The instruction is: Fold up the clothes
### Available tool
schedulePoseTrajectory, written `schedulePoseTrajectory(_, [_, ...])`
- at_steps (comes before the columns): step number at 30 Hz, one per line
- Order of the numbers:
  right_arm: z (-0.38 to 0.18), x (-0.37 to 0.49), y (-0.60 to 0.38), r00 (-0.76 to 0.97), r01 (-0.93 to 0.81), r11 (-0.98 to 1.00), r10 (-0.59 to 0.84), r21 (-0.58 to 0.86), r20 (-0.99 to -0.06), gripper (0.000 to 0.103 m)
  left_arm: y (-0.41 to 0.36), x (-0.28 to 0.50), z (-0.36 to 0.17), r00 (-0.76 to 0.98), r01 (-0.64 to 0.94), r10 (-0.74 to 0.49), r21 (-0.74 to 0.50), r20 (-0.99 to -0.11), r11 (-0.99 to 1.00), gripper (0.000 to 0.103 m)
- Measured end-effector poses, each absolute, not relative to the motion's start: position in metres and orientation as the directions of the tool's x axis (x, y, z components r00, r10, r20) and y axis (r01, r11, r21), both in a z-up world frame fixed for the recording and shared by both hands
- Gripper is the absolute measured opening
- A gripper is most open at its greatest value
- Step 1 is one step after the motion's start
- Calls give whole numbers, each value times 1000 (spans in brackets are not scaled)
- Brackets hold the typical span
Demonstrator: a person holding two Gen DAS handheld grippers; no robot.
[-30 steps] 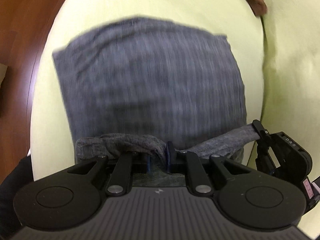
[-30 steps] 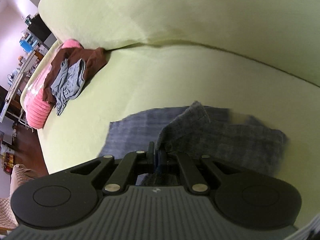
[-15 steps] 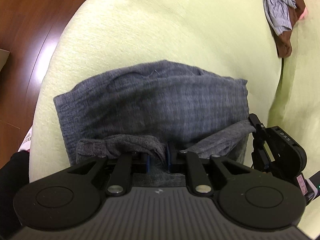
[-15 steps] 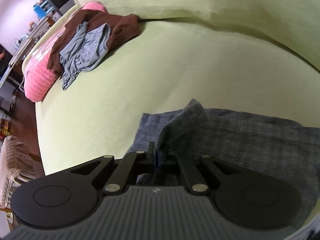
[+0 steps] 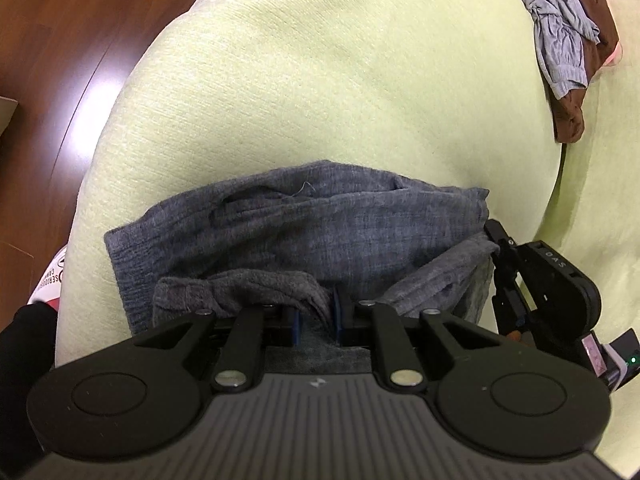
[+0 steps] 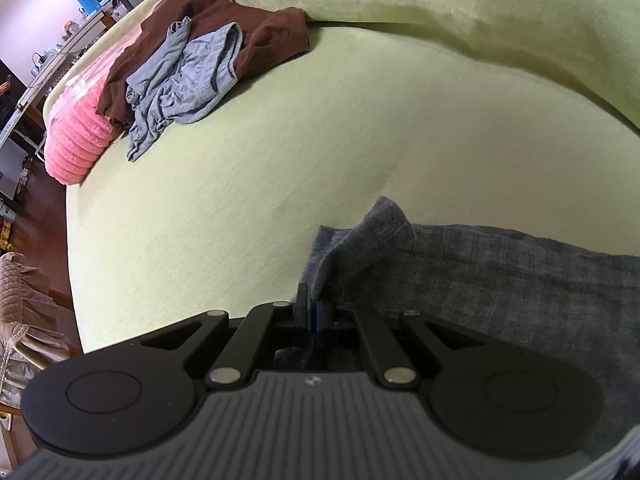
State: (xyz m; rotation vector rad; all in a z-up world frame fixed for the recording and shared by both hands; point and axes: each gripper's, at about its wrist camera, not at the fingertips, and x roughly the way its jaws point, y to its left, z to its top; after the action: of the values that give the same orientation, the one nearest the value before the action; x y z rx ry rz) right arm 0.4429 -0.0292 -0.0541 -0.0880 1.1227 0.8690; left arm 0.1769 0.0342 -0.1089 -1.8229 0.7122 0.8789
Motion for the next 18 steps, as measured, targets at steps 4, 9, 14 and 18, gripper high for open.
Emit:
schedulePoseTrajectory(4, [-51, 433, -19, 166, -684, 654, 571, 323, -804, 2, 39, 176, -111, 574, -780, -99, -506, -813, -369, 16])
schedulePoseTrajectory(9, [-55, 427, -8, 167, -689, 656, 558, 309, -813, 2, 42, 171, -116, 588, -767, -112, -509, -801, -391, 16])
schedulePoseTrajectory(14, [-60, 424, 3, 166, -700, 655, 535, 283, -829, 2, 44, 169, -118, 591, -767, -116, -510, -799, -390, 16])
schedulePoseTrajectory(18, [-73, 423, 13, 147, -699, 672, 469, 244, -871, 21, 45, 169, -123, 594, -764, -128, -507, -794, -398, 16])
